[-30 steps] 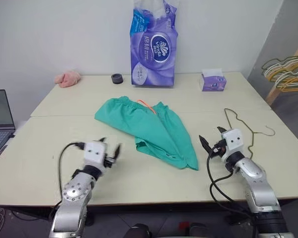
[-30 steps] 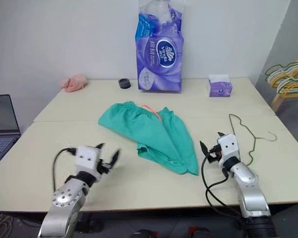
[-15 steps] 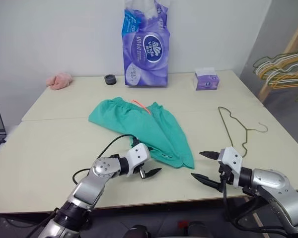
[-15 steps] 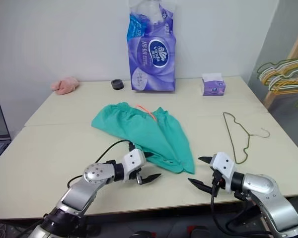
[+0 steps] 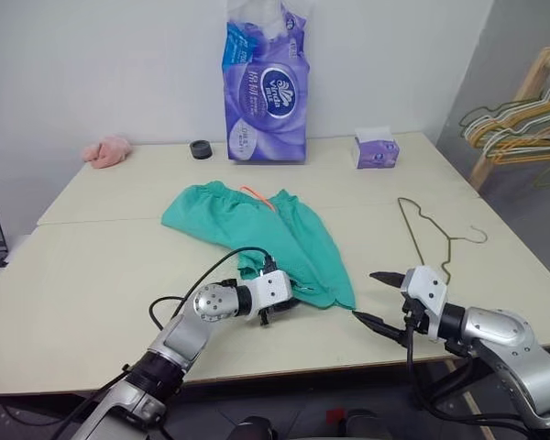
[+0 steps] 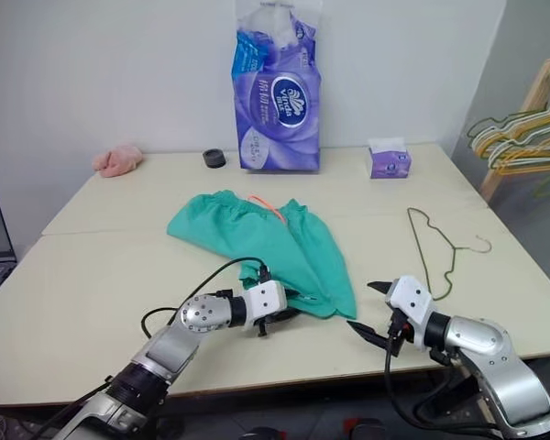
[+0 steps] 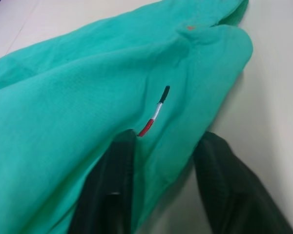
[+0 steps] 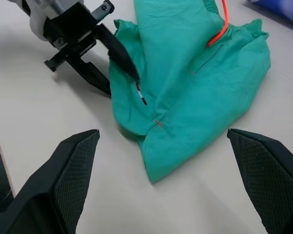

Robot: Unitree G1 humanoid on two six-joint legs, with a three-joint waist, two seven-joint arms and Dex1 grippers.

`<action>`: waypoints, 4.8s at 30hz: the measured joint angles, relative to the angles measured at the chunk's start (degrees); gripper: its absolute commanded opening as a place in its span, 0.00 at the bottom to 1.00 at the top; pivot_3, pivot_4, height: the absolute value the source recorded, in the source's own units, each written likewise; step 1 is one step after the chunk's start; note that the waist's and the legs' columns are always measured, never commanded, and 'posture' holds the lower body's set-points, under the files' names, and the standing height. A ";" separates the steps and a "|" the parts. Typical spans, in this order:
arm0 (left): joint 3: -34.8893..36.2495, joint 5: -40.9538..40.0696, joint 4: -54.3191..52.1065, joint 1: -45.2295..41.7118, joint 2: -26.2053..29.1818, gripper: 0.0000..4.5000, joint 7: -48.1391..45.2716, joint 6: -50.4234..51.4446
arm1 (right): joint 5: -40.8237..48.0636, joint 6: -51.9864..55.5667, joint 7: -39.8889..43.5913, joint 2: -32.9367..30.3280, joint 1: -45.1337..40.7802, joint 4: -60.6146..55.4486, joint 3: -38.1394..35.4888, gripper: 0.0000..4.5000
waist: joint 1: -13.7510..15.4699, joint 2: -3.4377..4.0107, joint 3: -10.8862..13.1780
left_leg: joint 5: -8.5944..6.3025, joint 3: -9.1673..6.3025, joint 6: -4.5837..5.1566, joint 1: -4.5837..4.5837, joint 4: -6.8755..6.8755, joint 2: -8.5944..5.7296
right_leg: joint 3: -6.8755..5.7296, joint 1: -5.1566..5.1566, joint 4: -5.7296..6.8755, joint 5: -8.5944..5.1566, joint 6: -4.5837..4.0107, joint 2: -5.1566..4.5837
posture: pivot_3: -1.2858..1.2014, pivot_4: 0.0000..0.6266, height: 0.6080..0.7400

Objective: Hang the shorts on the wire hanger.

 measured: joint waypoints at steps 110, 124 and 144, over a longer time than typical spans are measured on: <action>46.44 -28.20 -4.66 26.11 17.53 0.41 -3.79 20.47 | -39.04 -36.86 -3.45 14.53 -44.19 46.03 22.52 1.00 | -1.05 -0.37 -0.38 | -0.50 0.67 -0.87 0.07 0.09 1.06 | 1.12 -0.96 0.29 0.66 -1.55 1.47 | 0.51 0.00 1.00; 54.55 -34.94 -14.99 36.93 33.12 1.00 -21.37 33.70 | -44.88 -43.44 -10.12 17.45 -48.64 56.57 24.94 1.00 | -3.18 -0.33 -0.35 | -0.52 0.67 -0.87 0.06 0.00 1.08 | 1.16 -0.97 0.28 0.59 -1.65 1.52 | 0.53 0.00 1.00; 45.66 -32.94 -27.49 18.64 32.87 1.00 -16.79 32.59 | -34.63 -35.77 1.09 18.19 -45.04 51.47 22.31 1.00 | -2.72 0.05 -0.18 | -0.66 1.32 -1.06 0.11 0.00 1.99 | 1.24 -1.05 0.29 0.55 -1.85 2.29 | 0.52 0.00 1.00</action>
